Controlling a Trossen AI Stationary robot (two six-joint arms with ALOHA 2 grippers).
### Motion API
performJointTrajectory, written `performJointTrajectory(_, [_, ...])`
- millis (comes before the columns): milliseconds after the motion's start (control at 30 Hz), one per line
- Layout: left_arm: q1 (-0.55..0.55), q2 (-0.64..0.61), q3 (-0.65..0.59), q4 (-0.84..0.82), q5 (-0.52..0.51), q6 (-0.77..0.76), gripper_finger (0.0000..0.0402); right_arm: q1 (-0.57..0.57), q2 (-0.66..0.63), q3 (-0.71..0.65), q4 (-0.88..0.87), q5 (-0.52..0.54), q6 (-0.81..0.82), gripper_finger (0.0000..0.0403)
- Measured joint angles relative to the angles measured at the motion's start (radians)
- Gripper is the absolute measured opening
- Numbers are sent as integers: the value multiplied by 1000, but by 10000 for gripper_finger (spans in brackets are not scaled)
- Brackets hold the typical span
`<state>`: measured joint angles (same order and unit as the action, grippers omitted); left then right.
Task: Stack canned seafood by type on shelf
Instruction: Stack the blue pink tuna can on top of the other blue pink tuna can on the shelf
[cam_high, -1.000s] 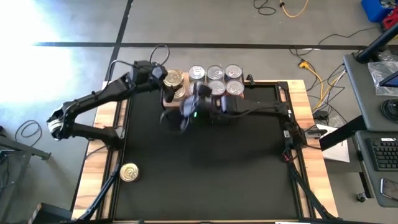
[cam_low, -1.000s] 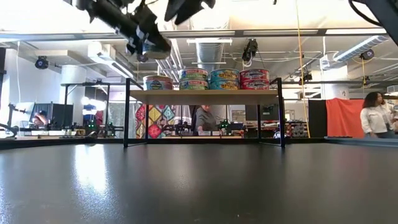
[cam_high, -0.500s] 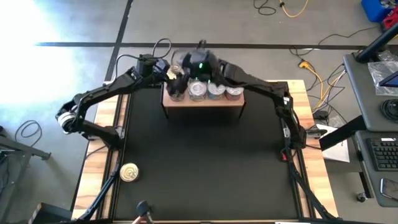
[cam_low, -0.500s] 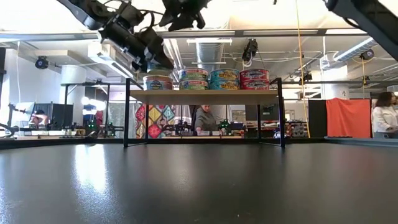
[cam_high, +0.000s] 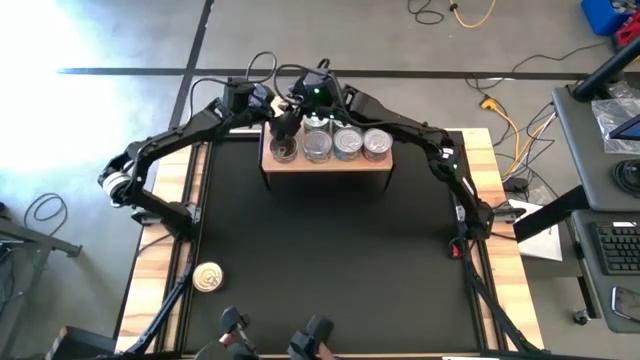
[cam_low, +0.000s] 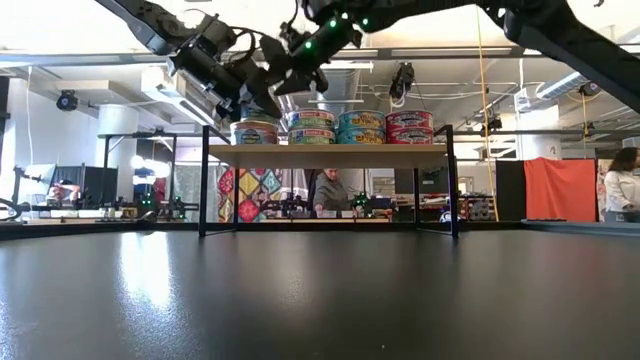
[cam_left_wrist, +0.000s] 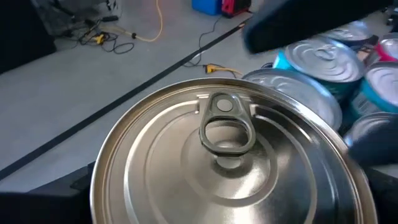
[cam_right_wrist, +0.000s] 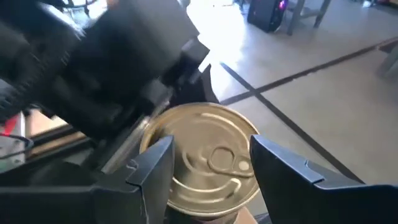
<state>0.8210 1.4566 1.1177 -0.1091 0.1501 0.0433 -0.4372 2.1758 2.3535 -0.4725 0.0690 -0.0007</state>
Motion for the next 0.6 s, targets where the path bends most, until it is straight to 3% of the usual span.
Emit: performJointTrajectory(600, [7, 12, -2, -59, 20, -37, 374, -6, 63, 0, 13, -37, -8, 201])
